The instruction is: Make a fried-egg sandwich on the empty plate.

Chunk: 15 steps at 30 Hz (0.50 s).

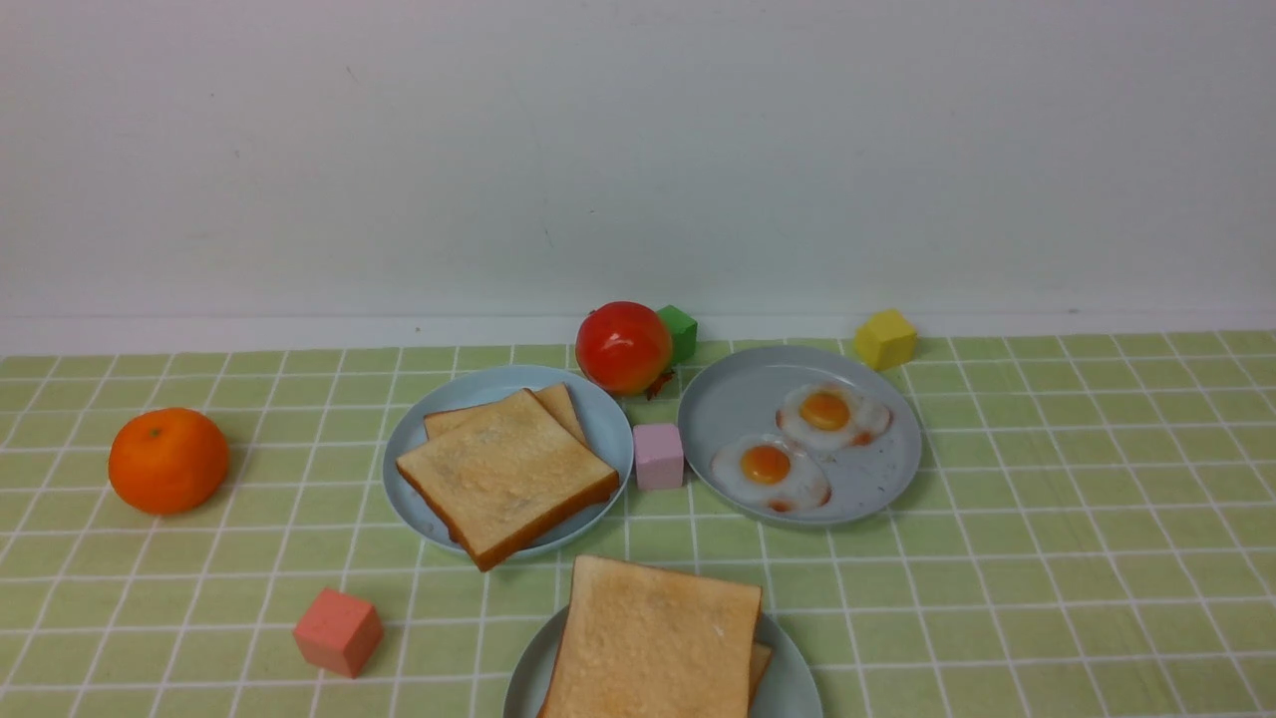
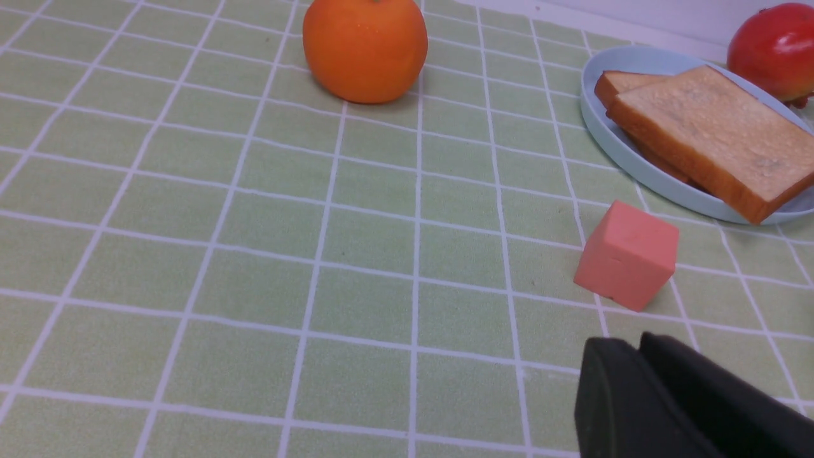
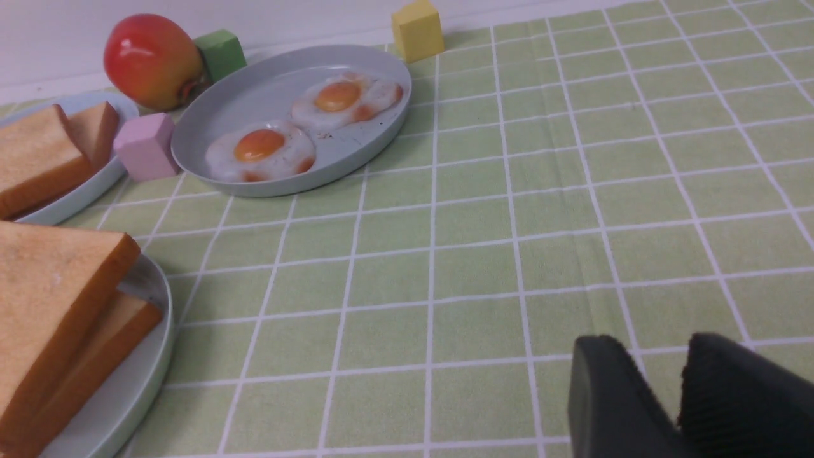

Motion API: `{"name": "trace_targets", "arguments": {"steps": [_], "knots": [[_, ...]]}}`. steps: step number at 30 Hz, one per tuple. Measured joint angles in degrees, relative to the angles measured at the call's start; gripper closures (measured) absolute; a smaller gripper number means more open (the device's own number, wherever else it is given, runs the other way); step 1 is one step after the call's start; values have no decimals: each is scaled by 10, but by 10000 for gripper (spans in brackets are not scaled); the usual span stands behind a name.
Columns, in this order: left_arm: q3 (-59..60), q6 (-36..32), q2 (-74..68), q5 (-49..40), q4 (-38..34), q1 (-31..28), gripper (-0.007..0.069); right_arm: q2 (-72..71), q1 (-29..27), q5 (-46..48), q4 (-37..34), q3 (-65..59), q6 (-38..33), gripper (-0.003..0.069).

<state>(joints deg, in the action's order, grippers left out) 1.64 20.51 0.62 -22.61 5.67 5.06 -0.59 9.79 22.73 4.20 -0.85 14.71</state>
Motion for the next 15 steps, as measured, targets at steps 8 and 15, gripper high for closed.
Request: {"name": "trace_targets", "arguments": {"steps": [8, 15], "knots": [[0, 0, 0, 0, 0, 0, 558, 0, 0, 0, 0, 0, 0, 443], [0, 0, 0, 0, 0, 0, 552, 0, 0, 0, 0, 0, 0, 431]]}}
